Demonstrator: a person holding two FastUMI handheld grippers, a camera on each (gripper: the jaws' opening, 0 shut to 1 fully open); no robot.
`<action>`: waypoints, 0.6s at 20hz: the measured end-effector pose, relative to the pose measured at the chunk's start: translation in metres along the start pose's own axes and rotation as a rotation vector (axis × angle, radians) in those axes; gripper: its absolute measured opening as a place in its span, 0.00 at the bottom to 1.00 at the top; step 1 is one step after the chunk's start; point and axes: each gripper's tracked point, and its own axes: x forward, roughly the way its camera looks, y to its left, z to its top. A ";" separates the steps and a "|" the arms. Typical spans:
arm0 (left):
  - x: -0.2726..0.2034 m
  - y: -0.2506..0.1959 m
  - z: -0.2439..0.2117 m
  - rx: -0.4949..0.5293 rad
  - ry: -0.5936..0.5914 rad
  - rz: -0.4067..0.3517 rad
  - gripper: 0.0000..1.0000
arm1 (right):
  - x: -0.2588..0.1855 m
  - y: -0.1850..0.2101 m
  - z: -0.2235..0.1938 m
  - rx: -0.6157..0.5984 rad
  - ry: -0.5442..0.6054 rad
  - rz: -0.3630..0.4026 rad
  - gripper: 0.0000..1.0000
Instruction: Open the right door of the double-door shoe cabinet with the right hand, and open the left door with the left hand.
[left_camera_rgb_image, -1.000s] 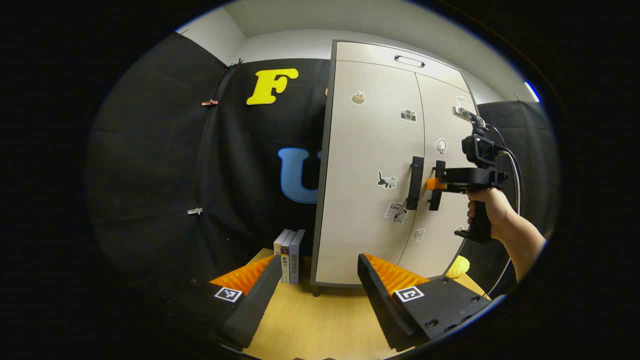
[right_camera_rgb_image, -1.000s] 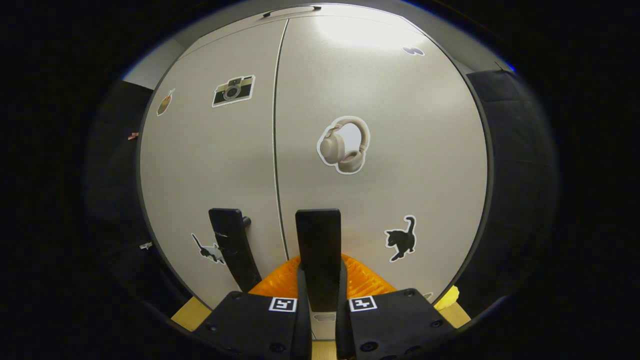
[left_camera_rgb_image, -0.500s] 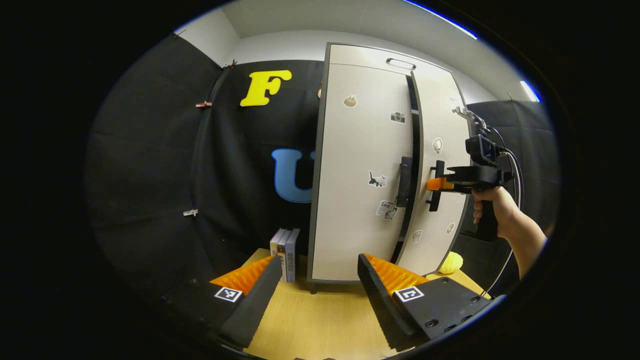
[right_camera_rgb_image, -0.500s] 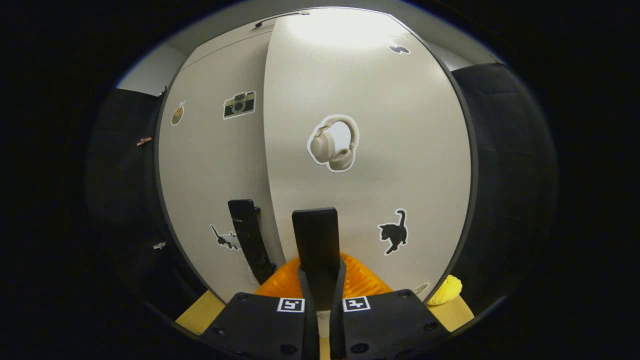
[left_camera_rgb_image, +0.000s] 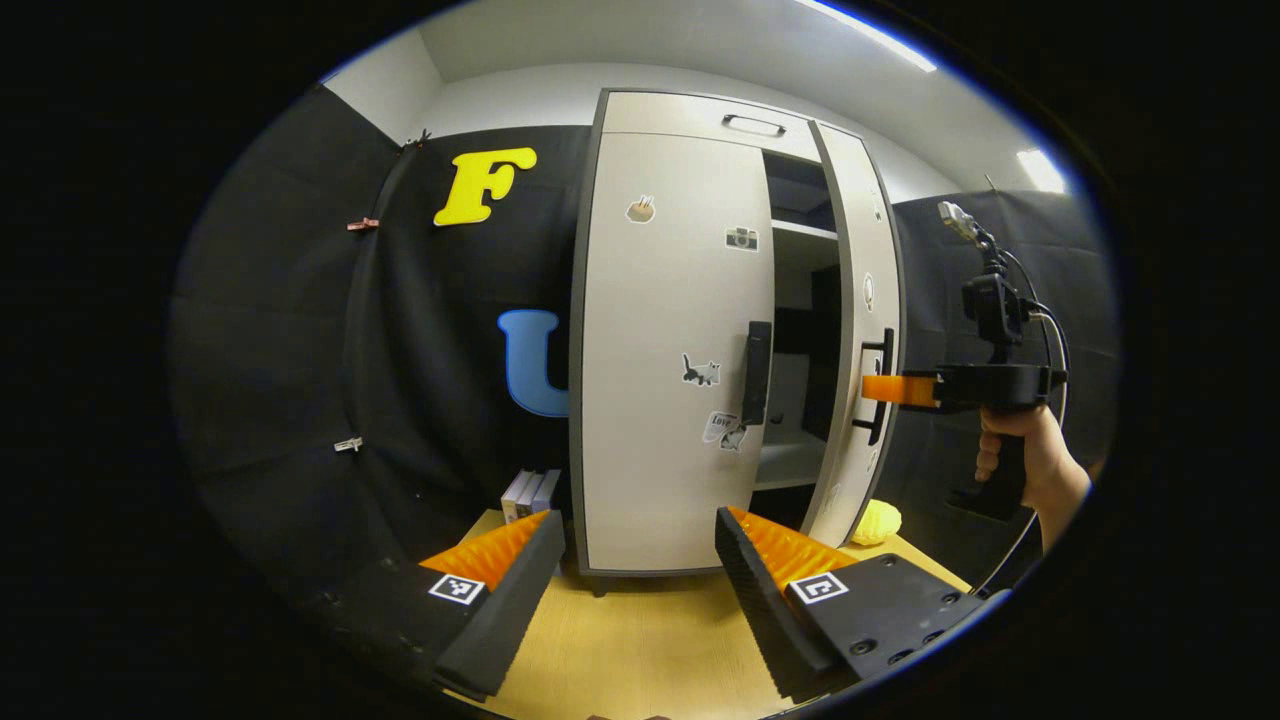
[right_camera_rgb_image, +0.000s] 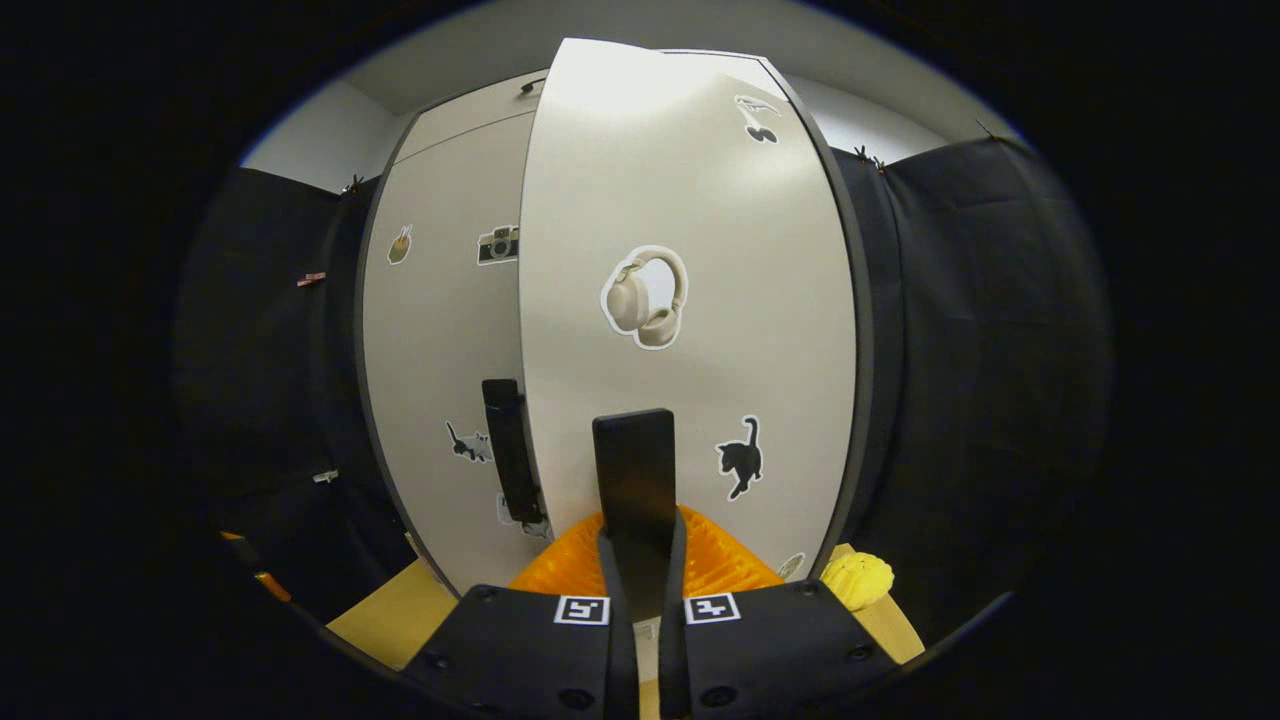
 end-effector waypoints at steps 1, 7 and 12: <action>0.001 -0.004 0.003 0.002 -0.002 -0.001 0.95 | -0.002 -0.002 0.000 -0.004 0.001 0.006 0.12; 0.010 -0.034 0.008 -0.013 0.014 -0.013 0.95 | -0.016 -0.017 0.001 -0.040 0.007 0.052 0.12; 0.019 -0.048 0.009 -0.011 0.017 0.031 0.95 | -0.027 -0.036 0.003 -0.036 -0.005 0.044 0.12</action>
